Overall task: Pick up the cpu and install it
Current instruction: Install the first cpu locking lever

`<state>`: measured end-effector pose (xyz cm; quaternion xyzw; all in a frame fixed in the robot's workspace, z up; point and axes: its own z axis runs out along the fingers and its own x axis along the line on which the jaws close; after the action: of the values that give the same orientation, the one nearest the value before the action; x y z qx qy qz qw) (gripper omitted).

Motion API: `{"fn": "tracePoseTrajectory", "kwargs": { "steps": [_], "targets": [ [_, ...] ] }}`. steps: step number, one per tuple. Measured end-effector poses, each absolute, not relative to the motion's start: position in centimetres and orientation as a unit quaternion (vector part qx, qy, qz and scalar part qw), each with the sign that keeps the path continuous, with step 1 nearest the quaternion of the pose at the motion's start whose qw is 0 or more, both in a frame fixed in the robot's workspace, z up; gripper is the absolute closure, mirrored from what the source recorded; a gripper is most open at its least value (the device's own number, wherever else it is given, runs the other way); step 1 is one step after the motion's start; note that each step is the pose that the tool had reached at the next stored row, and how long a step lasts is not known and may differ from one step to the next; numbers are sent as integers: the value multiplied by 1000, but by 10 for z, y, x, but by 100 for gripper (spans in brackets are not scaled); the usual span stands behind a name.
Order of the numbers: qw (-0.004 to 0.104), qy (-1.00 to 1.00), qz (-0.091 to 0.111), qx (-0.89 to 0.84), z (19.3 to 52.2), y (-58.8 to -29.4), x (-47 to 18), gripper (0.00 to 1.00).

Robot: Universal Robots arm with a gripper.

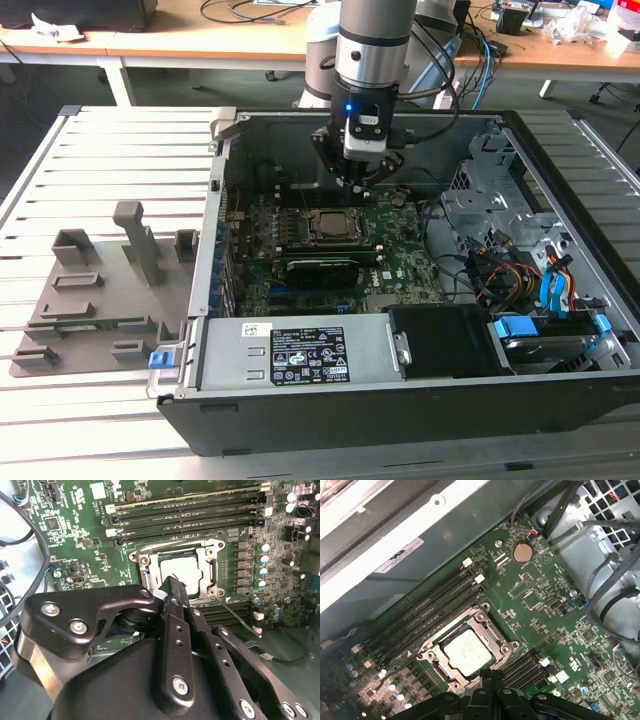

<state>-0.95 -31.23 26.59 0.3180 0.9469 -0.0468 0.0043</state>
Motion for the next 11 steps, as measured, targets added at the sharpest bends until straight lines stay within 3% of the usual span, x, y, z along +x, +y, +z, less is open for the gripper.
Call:
{"fn": "tracePoseTrajectory", "kwargs": {
  "steps": [11],
  "targets": [
    [7,965,-46,259,266,-312,-9,89]
  ]
}}
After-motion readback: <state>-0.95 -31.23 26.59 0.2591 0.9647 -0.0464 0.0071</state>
